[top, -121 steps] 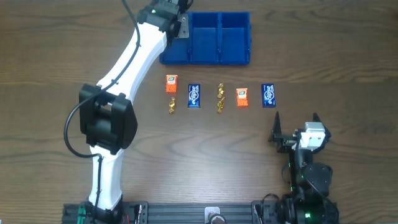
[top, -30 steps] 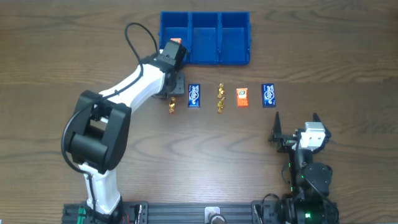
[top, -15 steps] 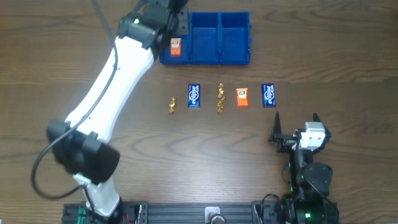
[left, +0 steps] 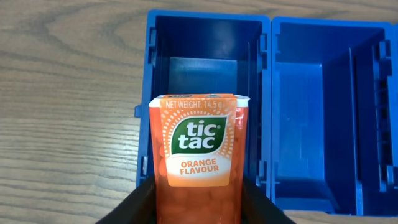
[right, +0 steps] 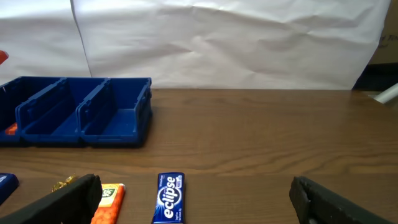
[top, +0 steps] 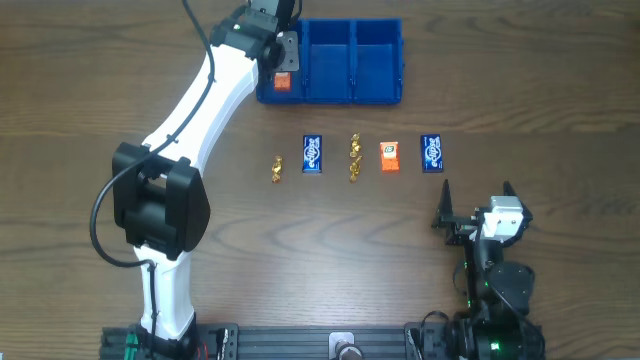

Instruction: Sort Candies Into Trays

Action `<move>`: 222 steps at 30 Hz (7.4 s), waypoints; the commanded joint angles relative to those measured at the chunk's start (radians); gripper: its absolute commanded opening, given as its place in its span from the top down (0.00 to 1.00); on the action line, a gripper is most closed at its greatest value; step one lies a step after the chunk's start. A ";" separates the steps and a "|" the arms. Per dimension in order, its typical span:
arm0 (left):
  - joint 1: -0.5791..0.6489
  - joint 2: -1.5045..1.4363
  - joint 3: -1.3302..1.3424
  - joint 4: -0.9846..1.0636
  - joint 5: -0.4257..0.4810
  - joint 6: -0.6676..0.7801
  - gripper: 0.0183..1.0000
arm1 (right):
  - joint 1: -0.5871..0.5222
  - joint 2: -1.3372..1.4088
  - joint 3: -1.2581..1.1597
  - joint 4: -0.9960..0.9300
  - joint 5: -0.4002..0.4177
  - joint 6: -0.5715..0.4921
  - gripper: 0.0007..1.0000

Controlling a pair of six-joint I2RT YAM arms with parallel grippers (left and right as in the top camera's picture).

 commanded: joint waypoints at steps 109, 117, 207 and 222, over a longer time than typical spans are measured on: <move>0.041 -1.056 -0.682 0.517 -0.012 0.169 0.23 | 0.003 -0.003 -0.002 -0.004 -0.002 0.011 0.00; 0.214 -1.725 -1.386 0.687 0.103 0.220 0.20 | 0.003 -0.003 -0.002 -0.004 -0.002 0.011 0.00; 0.357 -2.146 -1.937 0.653 0.295 0.302 0.00 | 0.093 1.918 1.416 -0.854 -0.024 0.114 0.70; 0.357 -2.146 -1.937 0.653 0.295 0.302 0.00 | 0.454 1.934 1.776 -0.472 0.172 0.248 0.66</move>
